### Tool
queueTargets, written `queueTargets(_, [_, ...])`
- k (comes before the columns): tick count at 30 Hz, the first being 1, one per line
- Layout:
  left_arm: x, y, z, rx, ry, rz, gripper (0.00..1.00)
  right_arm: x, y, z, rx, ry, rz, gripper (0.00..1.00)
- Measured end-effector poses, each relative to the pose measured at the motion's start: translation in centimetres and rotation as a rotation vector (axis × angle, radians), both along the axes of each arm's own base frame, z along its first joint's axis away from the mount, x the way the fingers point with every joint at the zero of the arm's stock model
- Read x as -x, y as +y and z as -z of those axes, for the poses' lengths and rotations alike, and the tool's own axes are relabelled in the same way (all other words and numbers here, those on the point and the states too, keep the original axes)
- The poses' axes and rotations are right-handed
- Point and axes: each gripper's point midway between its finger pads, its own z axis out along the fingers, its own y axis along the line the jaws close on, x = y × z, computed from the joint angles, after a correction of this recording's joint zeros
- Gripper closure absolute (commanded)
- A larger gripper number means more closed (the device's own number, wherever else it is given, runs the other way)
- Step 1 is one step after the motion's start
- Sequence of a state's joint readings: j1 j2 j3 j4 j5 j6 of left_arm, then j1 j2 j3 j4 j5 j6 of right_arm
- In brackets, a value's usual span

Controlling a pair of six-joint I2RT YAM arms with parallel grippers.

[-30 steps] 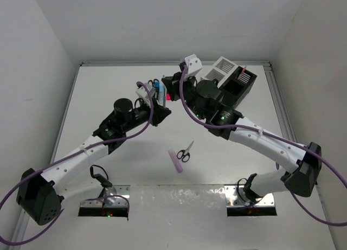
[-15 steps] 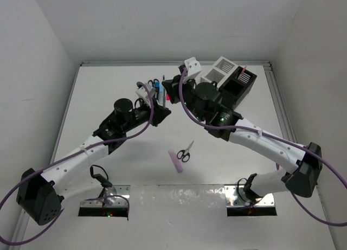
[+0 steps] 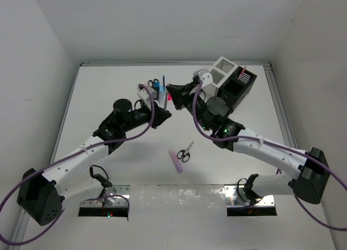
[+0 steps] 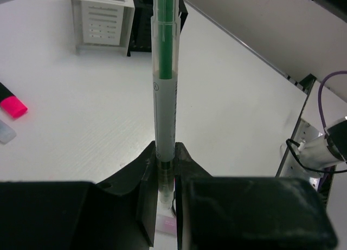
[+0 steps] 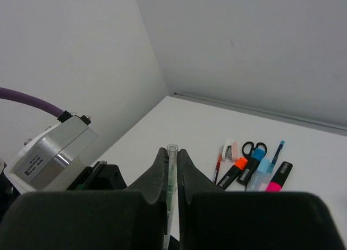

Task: Sort the stationery into containers
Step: Close the pen cap on the pen.

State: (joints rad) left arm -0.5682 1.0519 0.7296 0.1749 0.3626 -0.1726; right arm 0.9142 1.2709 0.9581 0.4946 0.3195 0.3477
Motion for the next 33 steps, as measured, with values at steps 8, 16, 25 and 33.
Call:
queueTargets(8, [0.5, 0.4, 2.5, -0.070, 0.027, 0.025, 1.00, 0.2, -0.2, 2.7, -0.021, 0.015, 0.009, 1.00])
queueTargets(16, [0.3, 0.8, 3.0, -0.129, -0.030, 0.044, 1.00, 0.9, 0.3, 3.9, -0.038, 0.028, -0.010, 1.00])
queueTargets(25, [0.3, 1.2, 4.1, -0.171, -0.041, 0.052, 1.00, 1.1, 0.5, 5.6, -0.087, 0.047, -0.020, 1.00])
queueTargets(33, [0.3, 1.8, 5.0, -0.191, -0.007, 0.039, 1.00, 1.2, 0.9, 7.1, -0.104, 0.059, 0.004, 1.00])
